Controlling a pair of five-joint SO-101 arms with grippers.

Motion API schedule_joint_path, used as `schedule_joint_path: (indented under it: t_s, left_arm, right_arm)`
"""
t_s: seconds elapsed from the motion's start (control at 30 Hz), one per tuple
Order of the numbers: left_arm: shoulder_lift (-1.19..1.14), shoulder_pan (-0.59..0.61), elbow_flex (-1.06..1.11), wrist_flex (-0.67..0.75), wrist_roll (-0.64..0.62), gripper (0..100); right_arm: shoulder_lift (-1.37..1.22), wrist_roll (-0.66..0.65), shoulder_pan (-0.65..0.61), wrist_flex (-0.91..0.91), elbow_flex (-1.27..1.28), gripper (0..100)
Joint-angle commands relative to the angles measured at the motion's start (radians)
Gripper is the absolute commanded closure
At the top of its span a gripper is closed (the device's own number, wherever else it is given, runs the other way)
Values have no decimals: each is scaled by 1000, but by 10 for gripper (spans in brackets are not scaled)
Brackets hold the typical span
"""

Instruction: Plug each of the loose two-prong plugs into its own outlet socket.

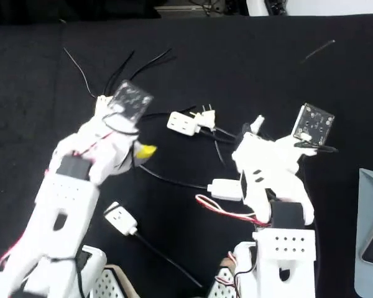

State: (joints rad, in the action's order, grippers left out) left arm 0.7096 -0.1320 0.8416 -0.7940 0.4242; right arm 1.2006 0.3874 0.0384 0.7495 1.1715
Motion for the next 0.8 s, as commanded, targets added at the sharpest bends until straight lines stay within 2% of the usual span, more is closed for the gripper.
schedule_joint_path:
  t_s: [0.0, 0.23, 0.43, 0.77]
  left_arm:
    - [-163, -62, -147, 117, 71, 653]
    - [-405, -159, -162, 293, 173, 653]
    - [-595, -199, -203, 482, 183, 656]
    - [-861, -202, -424, 578, 183, 657]
  right_arm:
    - [16, 14, 18, -26, -5, 985]
    - [16, 14, 20, -28, -5, 985]
    - [16, 14, 17, -28, -5, 985]
    - [16, 14, 11, -28, -5, 985]
